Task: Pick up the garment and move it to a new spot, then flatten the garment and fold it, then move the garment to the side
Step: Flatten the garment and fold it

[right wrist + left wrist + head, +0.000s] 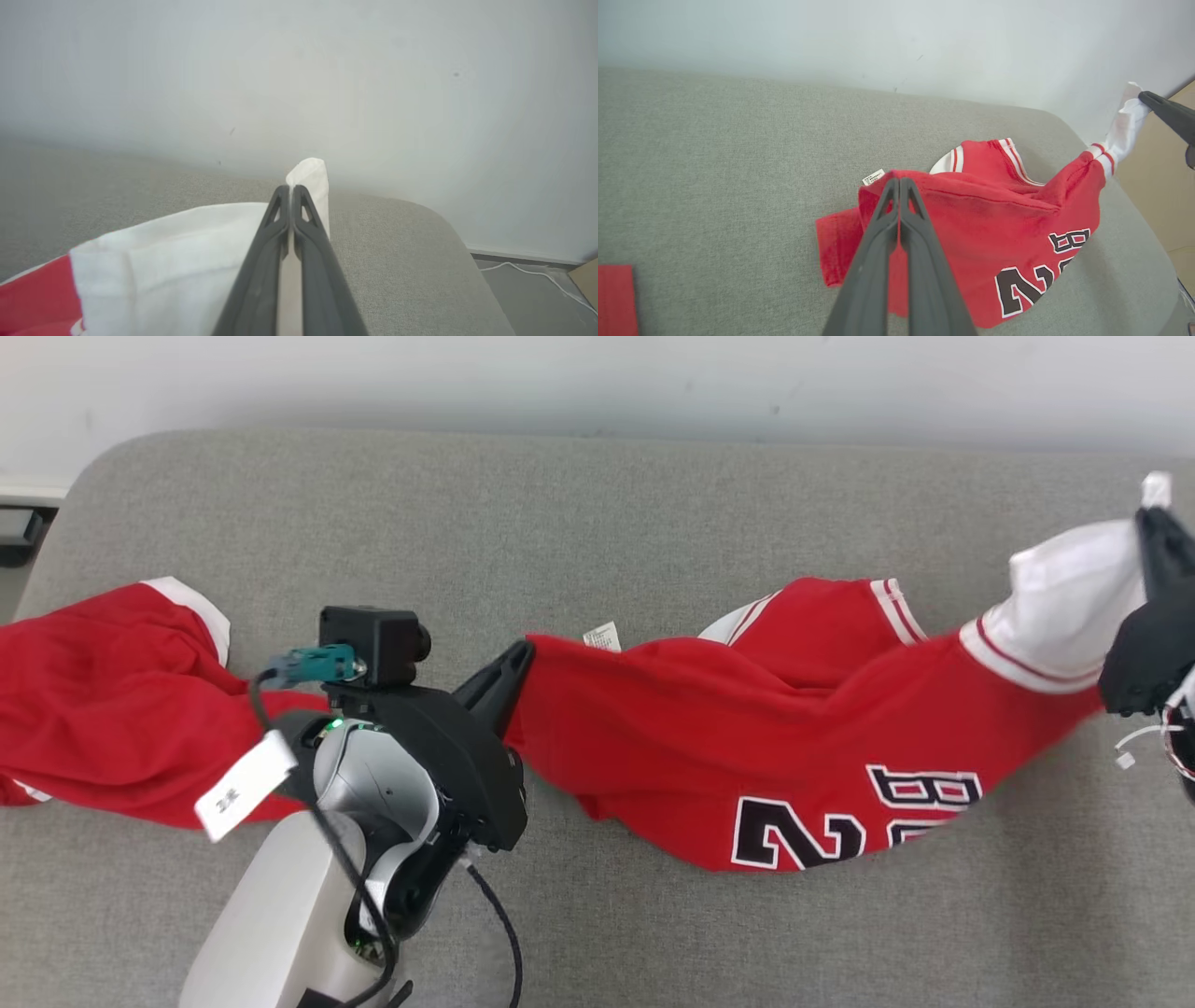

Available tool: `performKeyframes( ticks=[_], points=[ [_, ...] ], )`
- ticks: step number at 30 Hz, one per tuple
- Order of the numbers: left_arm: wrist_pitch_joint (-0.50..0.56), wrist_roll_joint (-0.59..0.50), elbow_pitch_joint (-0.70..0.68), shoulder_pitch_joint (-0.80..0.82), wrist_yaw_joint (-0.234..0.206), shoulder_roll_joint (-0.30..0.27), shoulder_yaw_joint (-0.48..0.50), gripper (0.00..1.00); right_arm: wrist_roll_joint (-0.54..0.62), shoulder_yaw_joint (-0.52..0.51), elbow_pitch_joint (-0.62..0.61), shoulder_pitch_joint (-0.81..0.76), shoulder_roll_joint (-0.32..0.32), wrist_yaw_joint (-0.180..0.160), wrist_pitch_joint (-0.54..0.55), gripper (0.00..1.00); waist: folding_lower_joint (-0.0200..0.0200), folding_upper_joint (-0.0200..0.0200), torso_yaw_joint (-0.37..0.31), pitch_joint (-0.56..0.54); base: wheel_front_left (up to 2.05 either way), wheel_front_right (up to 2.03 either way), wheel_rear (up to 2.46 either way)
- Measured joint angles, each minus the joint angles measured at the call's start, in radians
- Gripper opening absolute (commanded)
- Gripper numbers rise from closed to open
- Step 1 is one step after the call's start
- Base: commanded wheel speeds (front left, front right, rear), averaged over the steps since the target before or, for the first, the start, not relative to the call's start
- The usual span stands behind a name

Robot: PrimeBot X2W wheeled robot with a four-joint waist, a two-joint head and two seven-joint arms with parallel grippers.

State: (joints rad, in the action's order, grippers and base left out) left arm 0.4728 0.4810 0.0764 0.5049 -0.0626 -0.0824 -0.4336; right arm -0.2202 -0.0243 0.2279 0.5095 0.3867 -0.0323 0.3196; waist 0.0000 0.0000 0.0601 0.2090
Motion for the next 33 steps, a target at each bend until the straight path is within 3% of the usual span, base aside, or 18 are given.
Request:
performKeyframes(
  ticks=[9,15,25,29,33],
  points=[
    [-0.169,0.048,-0.145,-0.003,-0.018,0.023,0.103,0.0,-0.065,-0.083,-0.276,-0.048,-0.075,-0.037,-0.178,0.0,-0.0001,0.0,-0.016,-0.032,0.0,0.0,0.0],
    [-0.275,0.059,-0.265,0.012,-0.025,0.036,0.134,0.0,-0.066,-0.145,-0.483,-0.108,-0.082,-0.056,-0.261,0.0,0.0,0.0,-0.035,-0.059,0.0,0.0,0.0],
    [-0.323,0.196,-0.592,0.009,-0.026,0.042,0.141,0.0,-0.091,-0.224,-0.841,-0.195,-0.109,-0.066,-0.283,0.0,-0.0002,-0.0001,-0.078,-0.094,0.0,0.0,0.0],
    [-0.288,0.218,-0.592,0.01,-0.036,0.043,0.12,0.0,-0.131,-0.187,-0.82,-0.193,-0.121,-0.073,-0.231,0.0,-0.0002,-0.0001,-0.094,-0.081,0.0,0.0,0.0],
    [-0.255,0.223,-0.407,0.025,-0.044,0.044,0.105,0.0,-0.191,-0.097,-0.608,-0.155,-0.135,-0.049,-0.167,0.0,0.0,0.0,-0.105,-0.044,0.0,0.0,0.0]
  ],
)
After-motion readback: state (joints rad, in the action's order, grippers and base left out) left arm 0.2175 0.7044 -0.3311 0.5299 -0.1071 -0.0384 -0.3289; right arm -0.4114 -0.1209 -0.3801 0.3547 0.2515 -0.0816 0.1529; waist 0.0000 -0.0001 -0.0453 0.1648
